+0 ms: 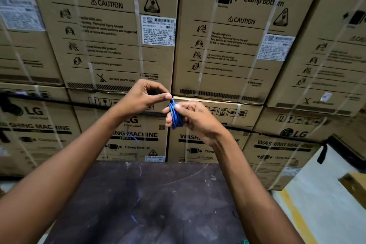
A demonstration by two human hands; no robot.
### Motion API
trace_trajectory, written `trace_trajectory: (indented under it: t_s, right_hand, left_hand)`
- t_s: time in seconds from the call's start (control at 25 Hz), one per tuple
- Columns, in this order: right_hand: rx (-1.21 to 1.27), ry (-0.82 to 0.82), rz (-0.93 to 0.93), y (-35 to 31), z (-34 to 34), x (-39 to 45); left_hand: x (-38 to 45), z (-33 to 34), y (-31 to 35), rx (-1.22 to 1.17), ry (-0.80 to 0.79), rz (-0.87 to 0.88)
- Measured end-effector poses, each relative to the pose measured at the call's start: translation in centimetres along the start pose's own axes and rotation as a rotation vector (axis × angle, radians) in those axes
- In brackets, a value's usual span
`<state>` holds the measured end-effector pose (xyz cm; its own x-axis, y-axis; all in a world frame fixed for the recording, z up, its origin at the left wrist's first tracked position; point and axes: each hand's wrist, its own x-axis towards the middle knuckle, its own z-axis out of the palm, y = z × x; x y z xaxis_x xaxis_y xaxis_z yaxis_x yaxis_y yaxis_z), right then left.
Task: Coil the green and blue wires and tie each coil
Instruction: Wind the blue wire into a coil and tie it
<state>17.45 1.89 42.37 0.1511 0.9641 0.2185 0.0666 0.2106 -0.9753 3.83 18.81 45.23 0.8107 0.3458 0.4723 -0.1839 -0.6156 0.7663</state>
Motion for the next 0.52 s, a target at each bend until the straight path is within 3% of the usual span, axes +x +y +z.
trace_trajectory:
  t_s: [0.16,0.24,0.52]
  right_hand:
    - [0.302,-0.015,-0.013,-0.2,0.9,0.1]
    - [0.419,0.027,-0.049,-0.3,1.1,0.3]
    - [0.29,0.38,-0.128,1.7,0.4,1.3]
  left_hand:
    - [-1.6,2.9,-0.5,-0.344,0.028,-0.156]
    - [-2.9,4.8,-0.8,-0.374,0.023,-0.242]
    - [-6.3,8.1,-3.5,0.169,0.049,-0.182]
